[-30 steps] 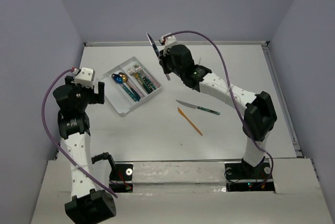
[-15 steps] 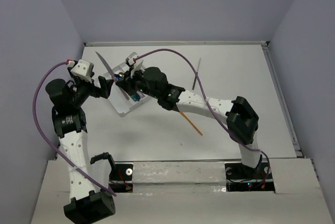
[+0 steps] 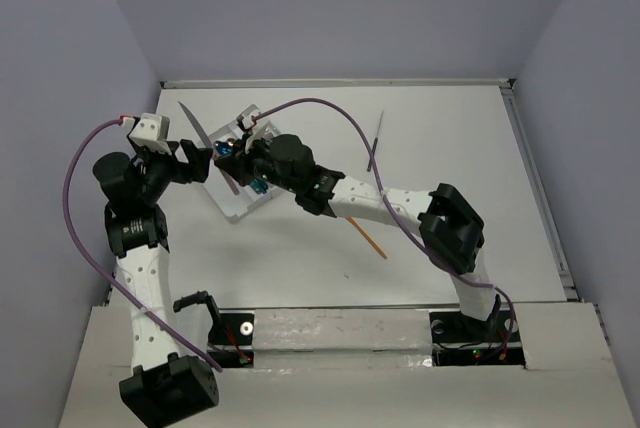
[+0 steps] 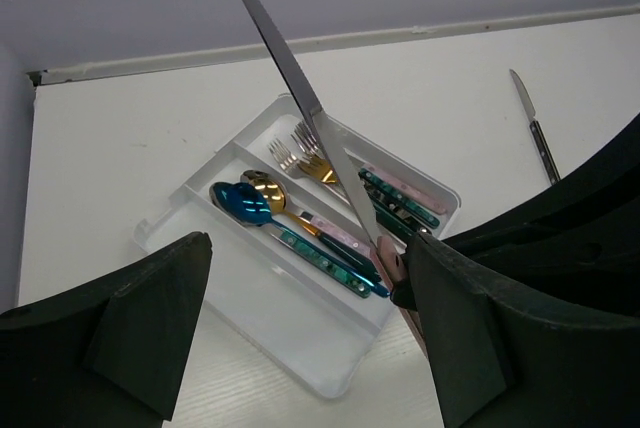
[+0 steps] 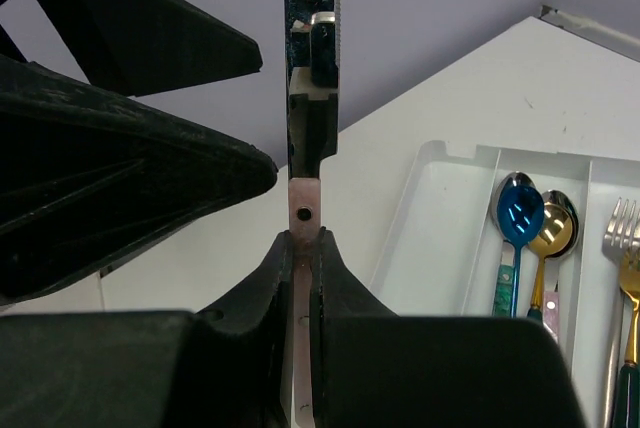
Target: Sort the eating utensils into containers
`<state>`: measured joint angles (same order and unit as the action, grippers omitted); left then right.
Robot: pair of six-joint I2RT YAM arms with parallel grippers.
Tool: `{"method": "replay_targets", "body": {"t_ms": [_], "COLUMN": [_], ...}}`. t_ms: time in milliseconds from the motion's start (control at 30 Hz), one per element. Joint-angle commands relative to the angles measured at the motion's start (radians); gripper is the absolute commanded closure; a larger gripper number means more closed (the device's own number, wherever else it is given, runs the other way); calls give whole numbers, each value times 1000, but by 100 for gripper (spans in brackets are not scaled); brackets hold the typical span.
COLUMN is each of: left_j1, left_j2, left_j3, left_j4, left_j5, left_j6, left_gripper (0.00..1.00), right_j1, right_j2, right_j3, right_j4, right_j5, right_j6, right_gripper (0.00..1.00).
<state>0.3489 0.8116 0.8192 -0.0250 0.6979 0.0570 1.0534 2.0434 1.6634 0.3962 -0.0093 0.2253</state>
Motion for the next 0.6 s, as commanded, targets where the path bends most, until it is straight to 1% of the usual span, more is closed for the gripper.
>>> {"method": "replay_targets", "body": {"t_ms": [0, 133, 167, 233, 367, 567], "left_j1": [2, 2, 2, 2, 2, 2], "left_j2": [-2, 17, 18, 21, 23, 40], "left_j3": [-22, -29, -29, -35, -63, -78], "left_j4": [63, 82, 89, 103, 117, 137], "left_j5": [-20, -12, -6, 12, 31, 63], "left_j6": [-32, -51, -86, -95, -109, -137], "left_gripper": [10, 11, 14, 17, 18, 21], "right_j1": [8, 8, 8, 8, 8, 8], "right_j2": [-19, -17, -19, -17, -17, 3], "right_j3": [18, 24, 24, 29, 39, 61], "right_j4": [109, 109, 109, 109, 104, 90], "right_j5": [3, -7, -11, -12, -15, -21], "right_j6": [5, 8, 9, 8, 8, 14], "right_gripper": [100, 100, 100, 100, 100, 100]}}
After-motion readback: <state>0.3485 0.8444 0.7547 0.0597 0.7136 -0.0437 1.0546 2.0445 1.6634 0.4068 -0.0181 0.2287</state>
